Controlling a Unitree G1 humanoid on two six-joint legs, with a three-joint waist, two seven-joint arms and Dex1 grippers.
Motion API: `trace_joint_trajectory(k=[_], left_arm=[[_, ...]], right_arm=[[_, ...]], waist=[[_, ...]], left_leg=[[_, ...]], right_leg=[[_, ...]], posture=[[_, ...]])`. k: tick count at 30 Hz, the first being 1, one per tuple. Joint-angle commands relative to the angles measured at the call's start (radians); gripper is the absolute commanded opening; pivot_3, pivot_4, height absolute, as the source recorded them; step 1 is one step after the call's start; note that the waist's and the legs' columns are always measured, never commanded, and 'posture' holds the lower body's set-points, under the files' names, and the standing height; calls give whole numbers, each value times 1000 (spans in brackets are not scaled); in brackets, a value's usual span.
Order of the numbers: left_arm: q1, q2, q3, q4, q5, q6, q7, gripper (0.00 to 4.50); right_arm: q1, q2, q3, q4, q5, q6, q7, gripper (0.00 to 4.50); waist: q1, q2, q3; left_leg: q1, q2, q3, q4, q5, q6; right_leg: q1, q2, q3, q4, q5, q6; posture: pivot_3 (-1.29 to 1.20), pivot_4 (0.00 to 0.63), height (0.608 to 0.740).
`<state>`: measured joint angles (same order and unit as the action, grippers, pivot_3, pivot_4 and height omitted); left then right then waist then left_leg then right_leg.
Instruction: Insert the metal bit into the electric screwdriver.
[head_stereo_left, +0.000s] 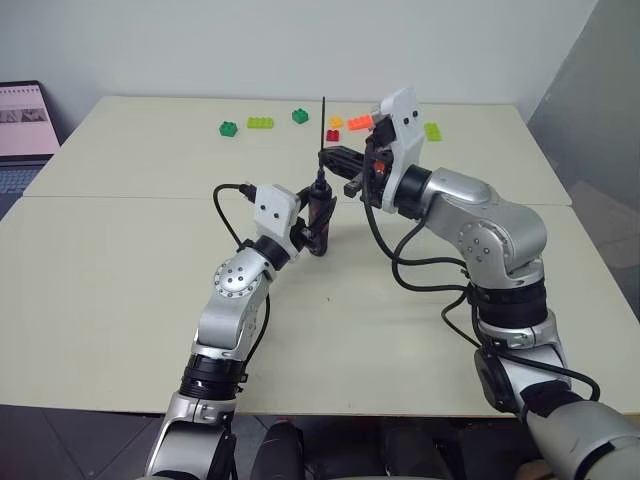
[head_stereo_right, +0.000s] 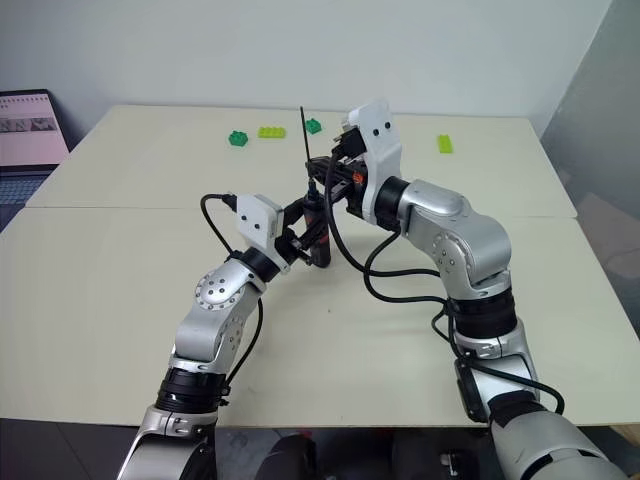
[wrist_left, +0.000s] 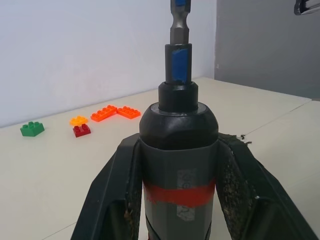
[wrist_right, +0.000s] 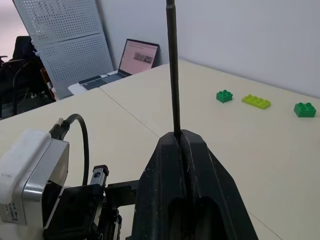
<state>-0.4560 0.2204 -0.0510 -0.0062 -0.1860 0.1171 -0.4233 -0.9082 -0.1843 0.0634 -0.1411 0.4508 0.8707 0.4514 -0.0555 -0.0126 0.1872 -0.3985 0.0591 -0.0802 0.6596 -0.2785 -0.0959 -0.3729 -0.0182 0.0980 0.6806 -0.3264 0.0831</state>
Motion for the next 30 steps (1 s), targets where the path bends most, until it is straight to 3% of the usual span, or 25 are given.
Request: trace_joint_trajectory(k=[1, 30], left_arm=[[1, 16, 25, 4, 18, -3, 19, 1660], [10, 23, 21, -2, 15, -6, 7, 1660]], right_arm=[[12, 3, 22, -25, -1, 15, -3, 0], [-100, -92, 54, 175, -8, -21, 219, 0]], waist=[[0, 0, 0], [-2, 0, 0]], left_leg=[[0, 0, 0, 0, 0, 0], [0, 0, 0, 0, 0, 0]], right_leg=[[0, 0, 0, 0, 0, 0], [0, 0, 0, 0, 0, 0]], posture=[[0, 150, 740], [0, 150, 740]])
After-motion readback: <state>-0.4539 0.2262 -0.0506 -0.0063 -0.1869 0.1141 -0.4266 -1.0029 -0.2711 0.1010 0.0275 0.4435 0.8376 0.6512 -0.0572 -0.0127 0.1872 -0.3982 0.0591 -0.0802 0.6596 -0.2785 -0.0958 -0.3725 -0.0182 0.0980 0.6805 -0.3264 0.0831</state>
